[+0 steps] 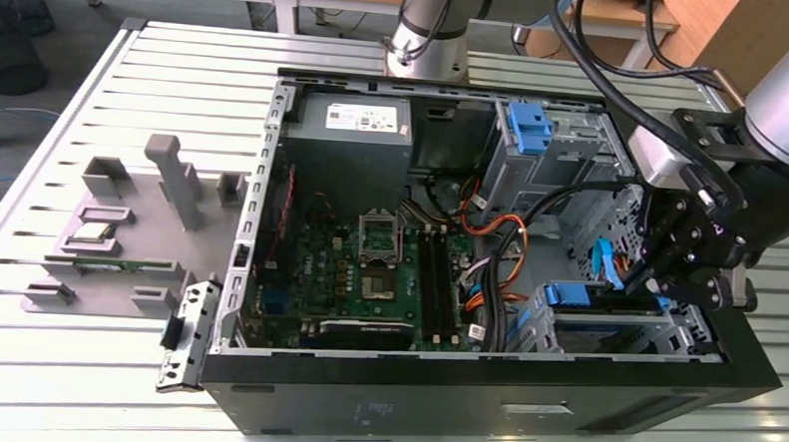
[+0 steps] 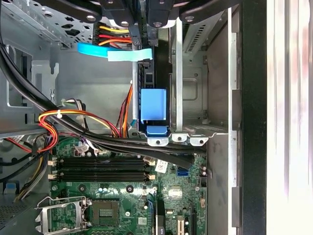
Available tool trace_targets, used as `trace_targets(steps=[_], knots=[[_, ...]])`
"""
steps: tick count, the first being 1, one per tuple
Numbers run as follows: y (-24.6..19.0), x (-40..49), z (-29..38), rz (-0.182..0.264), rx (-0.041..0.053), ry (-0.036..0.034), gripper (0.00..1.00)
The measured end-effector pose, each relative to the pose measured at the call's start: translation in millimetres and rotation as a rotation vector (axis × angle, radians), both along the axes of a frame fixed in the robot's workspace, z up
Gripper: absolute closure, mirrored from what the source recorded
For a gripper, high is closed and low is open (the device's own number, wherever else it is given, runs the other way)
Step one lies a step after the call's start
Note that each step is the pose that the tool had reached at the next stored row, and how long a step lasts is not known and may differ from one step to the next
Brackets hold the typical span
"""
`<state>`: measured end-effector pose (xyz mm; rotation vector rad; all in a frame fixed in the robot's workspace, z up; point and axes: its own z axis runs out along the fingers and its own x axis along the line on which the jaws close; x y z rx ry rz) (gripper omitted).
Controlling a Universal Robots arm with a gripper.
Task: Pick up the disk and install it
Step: 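Insert the second disk wire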
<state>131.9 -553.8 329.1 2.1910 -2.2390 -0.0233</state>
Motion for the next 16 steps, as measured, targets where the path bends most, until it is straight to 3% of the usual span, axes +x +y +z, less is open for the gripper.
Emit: trace_targets(steps=[9, 12, 16], knots=[[0.0, -0.1, 0.2, 0.0, -0.0001, 0.0, 0.76], [0.0, 0.0, 4.1, 0.0, 0.0002, 0.0, 0.76], [0.0, 0.0, 14.7, 0.0, 0.0002, 0.0, 0.76]])
